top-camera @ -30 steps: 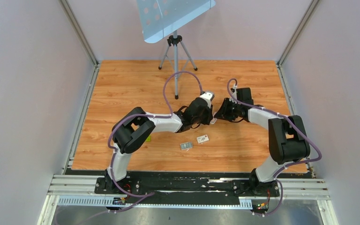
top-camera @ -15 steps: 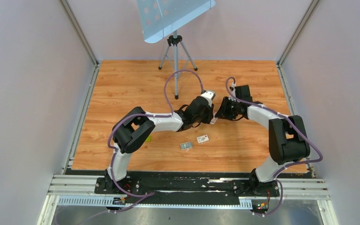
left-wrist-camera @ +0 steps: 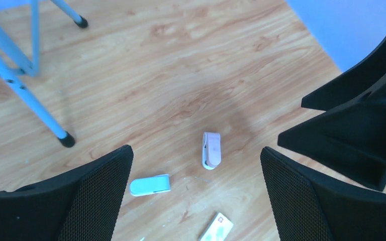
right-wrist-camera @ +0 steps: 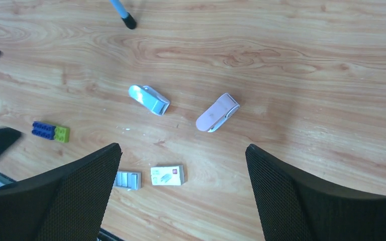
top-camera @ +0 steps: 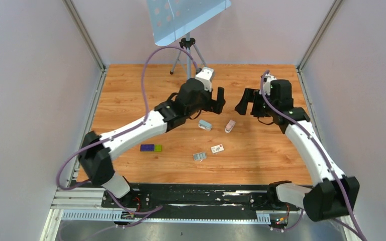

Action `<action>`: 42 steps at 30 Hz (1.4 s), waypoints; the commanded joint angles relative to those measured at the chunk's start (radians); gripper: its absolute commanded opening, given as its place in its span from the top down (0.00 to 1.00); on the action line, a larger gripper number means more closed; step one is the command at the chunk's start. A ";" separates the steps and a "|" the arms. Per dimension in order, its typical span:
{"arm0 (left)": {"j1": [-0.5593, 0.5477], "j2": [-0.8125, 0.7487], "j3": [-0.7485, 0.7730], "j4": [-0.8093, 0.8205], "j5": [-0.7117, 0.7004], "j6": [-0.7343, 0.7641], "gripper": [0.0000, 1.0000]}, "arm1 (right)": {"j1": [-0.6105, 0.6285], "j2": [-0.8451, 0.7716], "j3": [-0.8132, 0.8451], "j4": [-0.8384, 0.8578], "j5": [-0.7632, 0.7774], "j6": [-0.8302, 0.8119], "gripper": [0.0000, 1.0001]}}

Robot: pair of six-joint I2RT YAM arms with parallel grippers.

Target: Load the staples into the stapler

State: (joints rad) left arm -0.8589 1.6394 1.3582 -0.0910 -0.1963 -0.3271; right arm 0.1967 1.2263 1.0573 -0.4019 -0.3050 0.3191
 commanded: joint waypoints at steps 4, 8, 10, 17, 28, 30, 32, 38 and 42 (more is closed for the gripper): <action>0.000 -0.276 -0.114 -0.160 -0.047 0.013 0.00 | 0.012 -0.275 -0.071 -0.095 0.018 -0.040 0.00; 0.000 -0.454 -0.232 -0.211 -0.105 -0.010 0.00 | 0.012 -0.408 -0.171 -0.101 0.025 -0.054 0.00; 0.001 -0.555 -0.311 -0.216 -0.127 -0.039 0.00 | 0.012 -0.469 -0.211 -0.109 0.036 -0.044 0.00; 0.000 -0.952 -0.626 -0.123 -0.134 -0.098 0.00 | 0.012 -0.617 -0.309 -0.126 0.038 -0.037 0.00; 0.000 -1.066 -0.651 -0.221 -0.171 -0.060 0.00 | 0.012 -0.687 -0.267 -0.189 0.111 -0.043 0.00; 0.001 -1.060 -0.653 -0.218 -0.167 -0.059 0.00 | 0.012 -0.684 -0.260 -0.188 0.112 -0.044 0.00; 0.000 -1.056 -0.653 -0.215 -0.164 -0.058 0.00 | 0.012 -0.675 -0.255 -0.190 0.104 -0.044 0.00; 0.000 -1.041 -0.651 -0.204 -0.157 -0.050 0.00 | 0.012 -0.669 -0.250 -0.193 0.107 -0.038 0.00; 0.000 -1.028 -0.653 -0.201 -0.157 -0.049 0.00 | 0.012 -0.676 -0.261 -0.193 0.139 -0.051 0.00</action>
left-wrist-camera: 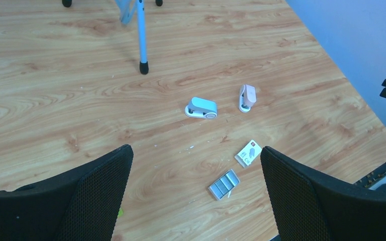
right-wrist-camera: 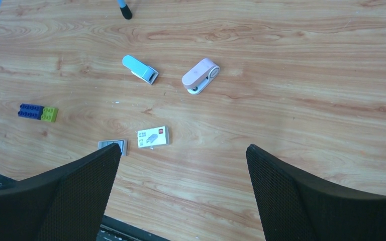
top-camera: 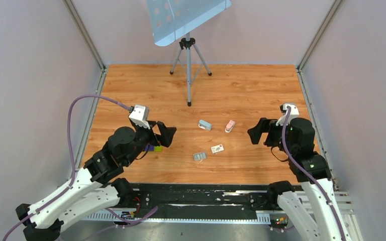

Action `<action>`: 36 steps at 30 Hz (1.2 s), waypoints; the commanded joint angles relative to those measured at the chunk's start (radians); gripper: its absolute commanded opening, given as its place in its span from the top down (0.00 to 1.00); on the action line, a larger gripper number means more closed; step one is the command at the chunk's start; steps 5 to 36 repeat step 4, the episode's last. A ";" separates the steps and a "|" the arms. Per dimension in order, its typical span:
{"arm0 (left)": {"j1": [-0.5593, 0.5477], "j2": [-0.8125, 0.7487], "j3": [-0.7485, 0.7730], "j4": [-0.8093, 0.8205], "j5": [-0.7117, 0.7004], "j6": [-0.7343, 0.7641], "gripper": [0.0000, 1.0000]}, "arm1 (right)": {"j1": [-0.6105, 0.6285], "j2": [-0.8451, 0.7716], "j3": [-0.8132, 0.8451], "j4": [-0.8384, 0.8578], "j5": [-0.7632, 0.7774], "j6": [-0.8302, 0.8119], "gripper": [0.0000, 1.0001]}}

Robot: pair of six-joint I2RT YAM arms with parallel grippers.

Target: Load the staples into the stapler

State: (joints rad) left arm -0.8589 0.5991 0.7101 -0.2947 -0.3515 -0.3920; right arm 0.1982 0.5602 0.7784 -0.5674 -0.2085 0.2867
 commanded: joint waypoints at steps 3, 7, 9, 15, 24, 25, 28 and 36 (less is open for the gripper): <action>0.000 0.019 -0.004 0.010 0.005 0.013 0.00 | 0.010 -0.008 0.019 -0.033 0.050 -0.025 0.00; 0.000 0.020 -0.004 0.015 0.007 0.012 0.00 | 0.010 -0.008 0.019 -0.034 0.048 -0.027 0.00; 0.000 0.020 -0.004 0.015 0.007 0.012 0.00 | 0.010 -0.008 0.019 -0.034 0.048 -0.027 0.00; 0.000 0.020 -0.004 0.015 0.007 0.012 0.00 | 0.010 -0.008 0.019 -0.034 0.048 -0.027 0.00; 0.000 0.020 -0.004 0.015 0.007 0.012 0.00 | 0.010 -0.008 0.019 -0.034 0.048 -0.027 0.00; 0.000 0.020 -0.004 0.015 0.007 0.012 0.00 | 0.010 -0.008 0.019 -0.034 0.048 -0.027 0.00; 0.000 0.020 -0.004 0.015 0.007 0.012 0.00 | 0.010 -0.008 0.019 -0.034 0.048 -0.027 0.00; 0.000 0.020 -0.004 0.015 0.007 0.012 0.00 | 0.010 -0.008 0.019 -0.034 0.048 -0.027 0.00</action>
